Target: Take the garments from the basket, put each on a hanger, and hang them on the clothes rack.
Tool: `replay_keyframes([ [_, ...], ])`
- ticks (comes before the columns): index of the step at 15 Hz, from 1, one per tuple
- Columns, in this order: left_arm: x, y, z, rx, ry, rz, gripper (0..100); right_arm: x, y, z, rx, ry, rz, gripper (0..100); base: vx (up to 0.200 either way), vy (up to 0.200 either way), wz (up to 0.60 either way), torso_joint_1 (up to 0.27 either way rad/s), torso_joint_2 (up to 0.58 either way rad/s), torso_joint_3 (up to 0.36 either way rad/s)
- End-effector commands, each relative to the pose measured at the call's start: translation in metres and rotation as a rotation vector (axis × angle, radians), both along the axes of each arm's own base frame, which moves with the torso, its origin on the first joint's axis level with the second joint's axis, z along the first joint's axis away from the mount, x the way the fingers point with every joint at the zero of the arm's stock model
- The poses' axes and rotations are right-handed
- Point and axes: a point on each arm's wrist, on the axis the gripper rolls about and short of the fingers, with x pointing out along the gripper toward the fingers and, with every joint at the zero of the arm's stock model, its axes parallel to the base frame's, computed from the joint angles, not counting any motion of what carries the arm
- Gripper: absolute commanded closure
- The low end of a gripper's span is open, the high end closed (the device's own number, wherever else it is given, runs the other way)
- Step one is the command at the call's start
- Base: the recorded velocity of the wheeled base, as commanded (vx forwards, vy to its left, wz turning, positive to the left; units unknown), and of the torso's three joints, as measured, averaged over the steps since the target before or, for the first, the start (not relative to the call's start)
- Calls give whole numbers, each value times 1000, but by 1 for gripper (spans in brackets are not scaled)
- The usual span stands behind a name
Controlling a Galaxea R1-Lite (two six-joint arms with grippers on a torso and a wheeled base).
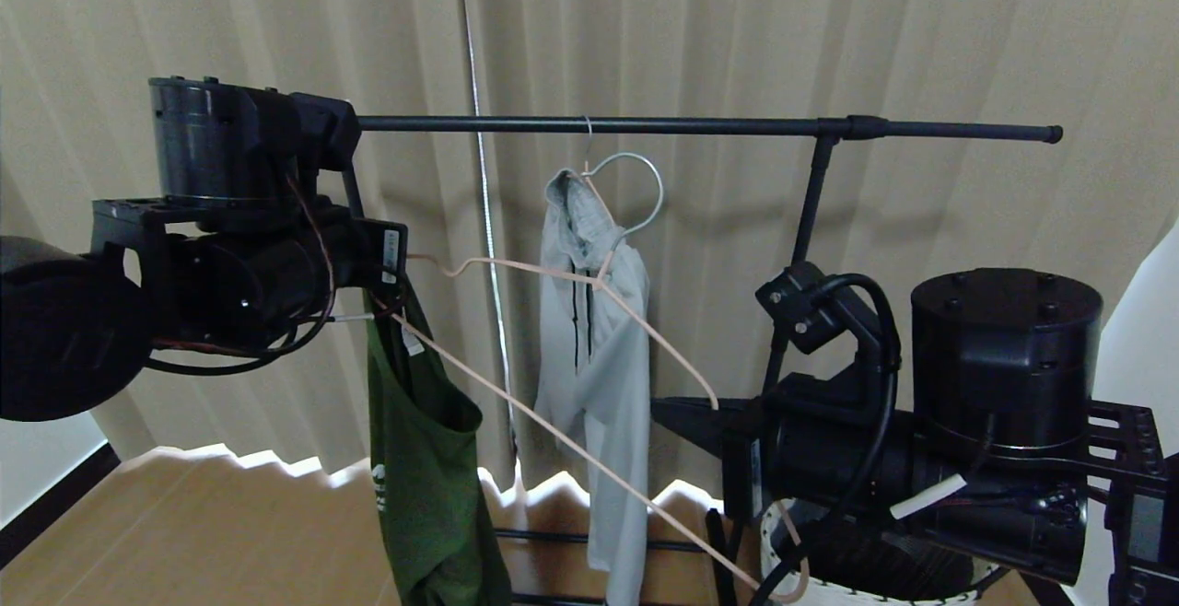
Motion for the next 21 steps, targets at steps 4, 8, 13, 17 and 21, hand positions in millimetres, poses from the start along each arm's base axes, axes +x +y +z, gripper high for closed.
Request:
replay_keyframes([
  [4,-7,-5,2,5,-3,-11,100,20,13,-9,-21,15,-26,100,0,0,0,0,0,0],
  [8,-16,-3,4,52,16,67,100,40,22,-25,-64,49,-58,100,0,0,0,0,0,0],
  [13,-31,-19,8,34,41,3,100,53,28,-38,-101,55,-117,100,0,0,0,0,0,0],
  [17,-41,-34,21,-42,20,-41,100,61,19,-34,-99,28,-198,100,0,0,0,0,0,0],
  [21,-49,-68,32,-153,-11,-127,100,60,15,-25,-78,6,-214,100,0,0,0,0,0,0],
])
